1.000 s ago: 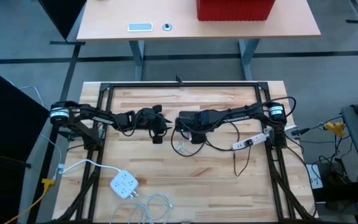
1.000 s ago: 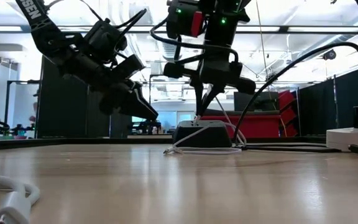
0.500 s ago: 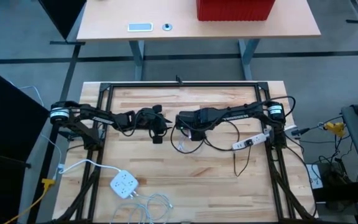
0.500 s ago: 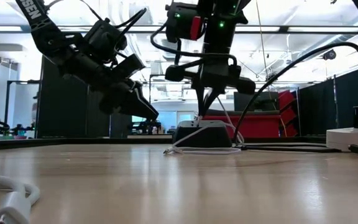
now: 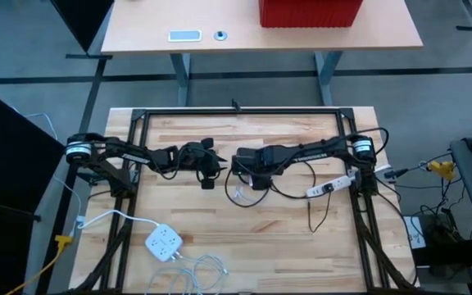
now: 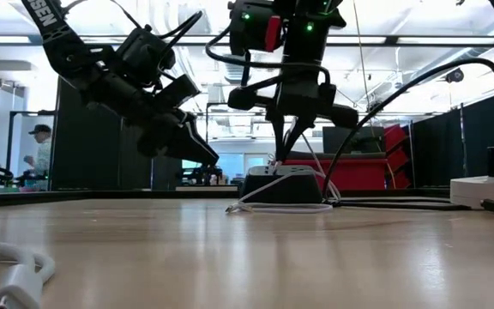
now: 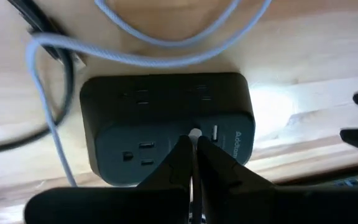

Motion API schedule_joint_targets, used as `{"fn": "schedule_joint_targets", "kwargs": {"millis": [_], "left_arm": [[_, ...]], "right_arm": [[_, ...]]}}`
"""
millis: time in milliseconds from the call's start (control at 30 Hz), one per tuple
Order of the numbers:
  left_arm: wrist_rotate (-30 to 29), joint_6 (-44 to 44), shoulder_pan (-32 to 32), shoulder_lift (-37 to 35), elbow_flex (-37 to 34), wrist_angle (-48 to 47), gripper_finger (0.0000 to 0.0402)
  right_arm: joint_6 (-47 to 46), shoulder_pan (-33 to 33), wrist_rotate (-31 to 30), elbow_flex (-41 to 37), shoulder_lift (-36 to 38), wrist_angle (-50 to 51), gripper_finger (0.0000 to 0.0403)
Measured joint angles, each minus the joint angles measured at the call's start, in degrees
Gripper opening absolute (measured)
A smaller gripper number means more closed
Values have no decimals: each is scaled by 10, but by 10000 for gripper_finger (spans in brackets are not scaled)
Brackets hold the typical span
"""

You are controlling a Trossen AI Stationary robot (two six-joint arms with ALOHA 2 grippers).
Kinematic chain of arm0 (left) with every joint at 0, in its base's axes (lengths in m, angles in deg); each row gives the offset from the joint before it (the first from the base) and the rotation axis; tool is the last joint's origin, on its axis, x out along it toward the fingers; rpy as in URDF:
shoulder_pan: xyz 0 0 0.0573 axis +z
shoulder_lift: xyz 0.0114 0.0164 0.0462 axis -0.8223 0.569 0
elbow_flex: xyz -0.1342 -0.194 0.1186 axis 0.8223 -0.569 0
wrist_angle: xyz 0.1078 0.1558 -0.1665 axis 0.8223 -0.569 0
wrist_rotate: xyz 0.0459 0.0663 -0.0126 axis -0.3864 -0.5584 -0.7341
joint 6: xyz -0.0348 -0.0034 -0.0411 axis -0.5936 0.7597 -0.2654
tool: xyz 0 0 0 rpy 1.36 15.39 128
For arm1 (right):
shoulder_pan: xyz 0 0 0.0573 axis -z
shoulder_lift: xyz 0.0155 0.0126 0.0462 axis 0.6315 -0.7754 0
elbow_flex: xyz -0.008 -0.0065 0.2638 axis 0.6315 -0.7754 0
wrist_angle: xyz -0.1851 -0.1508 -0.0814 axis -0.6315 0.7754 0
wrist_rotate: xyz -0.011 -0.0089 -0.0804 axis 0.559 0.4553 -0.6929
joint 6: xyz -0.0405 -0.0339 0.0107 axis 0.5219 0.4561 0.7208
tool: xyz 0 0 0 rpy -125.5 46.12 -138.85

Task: Insert USB
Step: Insert the purple charger cable into the black outlet extension

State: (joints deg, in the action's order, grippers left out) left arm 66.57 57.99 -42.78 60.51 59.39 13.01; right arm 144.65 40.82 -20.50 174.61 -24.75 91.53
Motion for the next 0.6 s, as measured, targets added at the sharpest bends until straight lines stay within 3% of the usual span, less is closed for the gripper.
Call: {"fn": "schedule_joint_targets", "kwargs": {"millis": [233,600], "left_arm": [[0,0,0,0,0,3,105],[1,1,0,0,0,22,105]], "right_arm": [[-51,-9,42,16,0,33,0],[-57,-12,73,34,0,38,0]]}}
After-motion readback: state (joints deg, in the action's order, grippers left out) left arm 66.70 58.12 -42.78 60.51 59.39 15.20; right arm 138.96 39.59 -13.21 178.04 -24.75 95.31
